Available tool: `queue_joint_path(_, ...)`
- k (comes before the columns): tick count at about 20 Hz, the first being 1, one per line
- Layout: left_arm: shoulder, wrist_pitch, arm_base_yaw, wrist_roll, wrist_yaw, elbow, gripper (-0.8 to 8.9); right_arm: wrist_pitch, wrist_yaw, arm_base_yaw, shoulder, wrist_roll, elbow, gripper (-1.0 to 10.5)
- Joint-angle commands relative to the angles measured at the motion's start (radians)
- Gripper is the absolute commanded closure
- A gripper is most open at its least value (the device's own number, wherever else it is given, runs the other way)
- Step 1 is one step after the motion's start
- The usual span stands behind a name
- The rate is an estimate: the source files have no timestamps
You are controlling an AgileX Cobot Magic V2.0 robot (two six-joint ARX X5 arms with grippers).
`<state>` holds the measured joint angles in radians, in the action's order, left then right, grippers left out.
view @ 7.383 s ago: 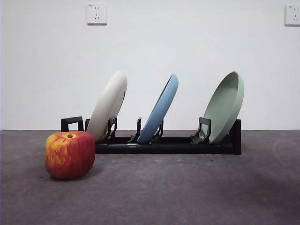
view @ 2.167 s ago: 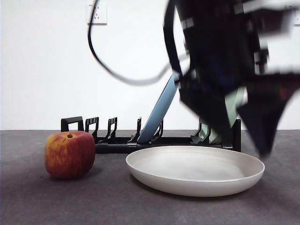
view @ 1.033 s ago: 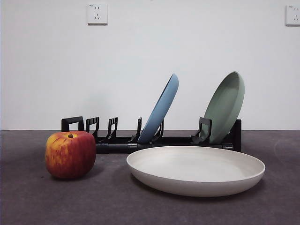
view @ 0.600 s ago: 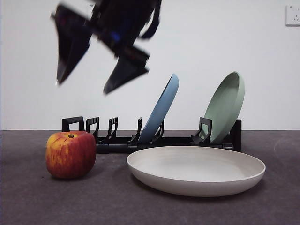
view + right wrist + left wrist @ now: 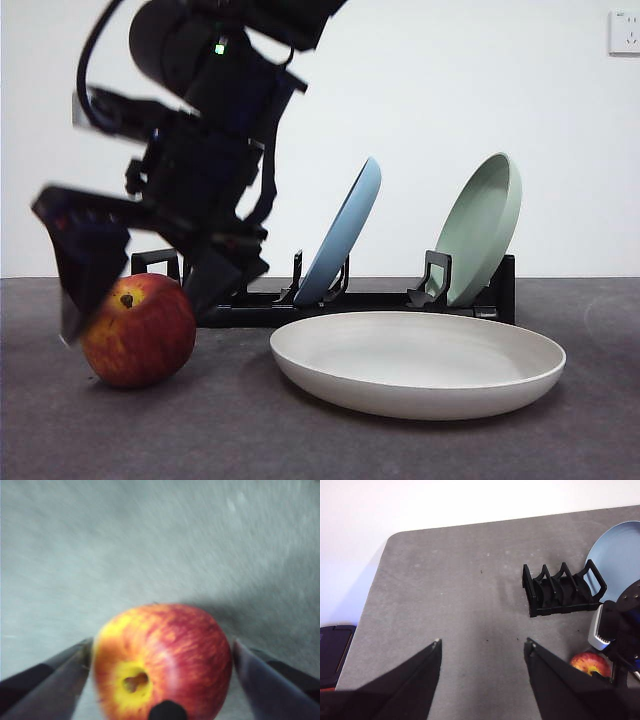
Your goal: Take the yellow plate from the plate rack,put the plate on the table,take the apple from the table,put the apple in the plate
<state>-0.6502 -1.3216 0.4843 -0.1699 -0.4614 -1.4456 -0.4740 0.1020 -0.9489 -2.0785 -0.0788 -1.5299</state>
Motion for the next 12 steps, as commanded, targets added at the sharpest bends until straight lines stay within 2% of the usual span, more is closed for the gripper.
queue_joint_path(1, 0.004, -0.009, -0.002, -0.014, 0.000, 0.001, 5.31, 0.006, -0.008, -0.003, -0.018, -0.005, -0.003, 7.8)
queue_joint_path(3, 0.004, -0.013, -0.002, -0.014, -0.001, 0.001, 5.31, 0.006, -0.008, -0.003, -0.018, -0.005, -0.003, 9.6)
queue_joint_path(8, 0.004, -0.004, -0.002, -0.013, 0.002, 0.001, 5.31, -0.006, -0.008, -0.001, 0.015, -0.005, -0.003, 9.6)
queue_joint_path(12, 0.003, 0.074, -0.002, 0.003, 0.077, 0.001, 5.31, -0.051, -0.010, 0.010, 0.155, -0.006, -0.003, 9.6)
